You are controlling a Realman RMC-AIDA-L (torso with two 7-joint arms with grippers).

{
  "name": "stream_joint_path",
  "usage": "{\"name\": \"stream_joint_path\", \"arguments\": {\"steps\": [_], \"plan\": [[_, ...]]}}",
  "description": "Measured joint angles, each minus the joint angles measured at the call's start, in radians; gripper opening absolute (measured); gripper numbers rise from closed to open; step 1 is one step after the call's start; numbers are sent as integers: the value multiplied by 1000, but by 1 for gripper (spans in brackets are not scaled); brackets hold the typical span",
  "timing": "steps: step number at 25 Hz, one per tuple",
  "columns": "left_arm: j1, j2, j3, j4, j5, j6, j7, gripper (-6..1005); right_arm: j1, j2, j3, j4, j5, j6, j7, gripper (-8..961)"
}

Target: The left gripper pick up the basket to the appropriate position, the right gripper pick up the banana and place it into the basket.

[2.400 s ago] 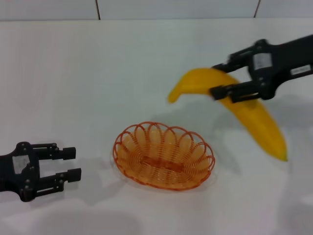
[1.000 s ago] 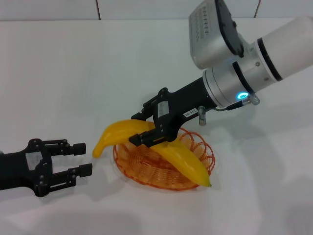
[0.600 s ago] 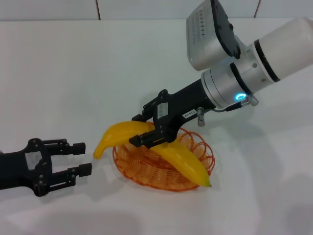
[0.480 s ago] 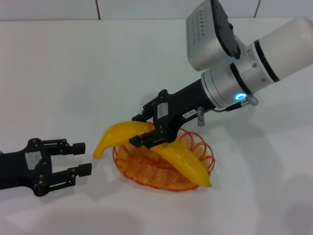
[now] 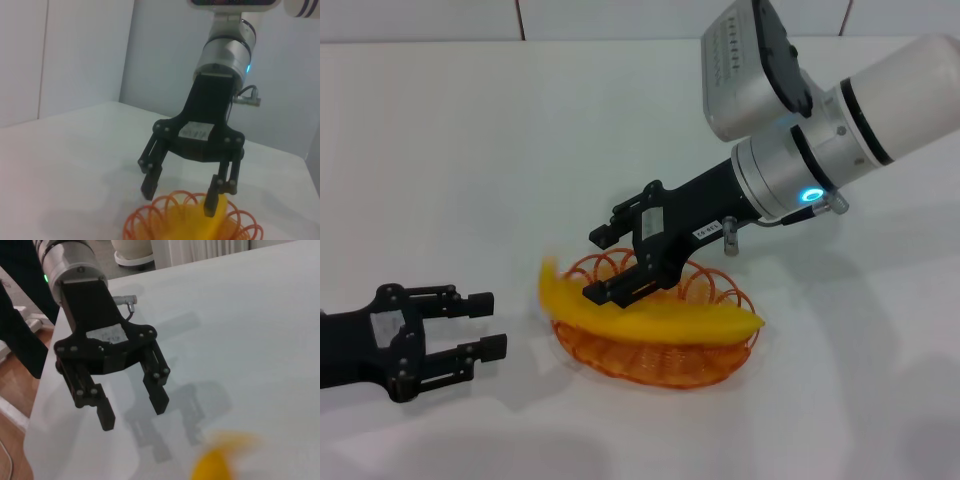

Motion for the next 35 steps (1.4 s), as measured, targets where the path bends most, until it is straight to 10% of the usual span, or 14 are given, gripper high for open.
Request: {"name": "stream_joint_path", "arguments": {"steps": [13, 35], "plan": [[5, 3, -2, 0, 0, 0, 1, 530, -170, -50, 295, -170, -61, -276, -162, 715], [1, 3, -2, 3, 0, 0, 4, 530, -363, -80, 758, 119, -230, -392, -774, 710]]}}
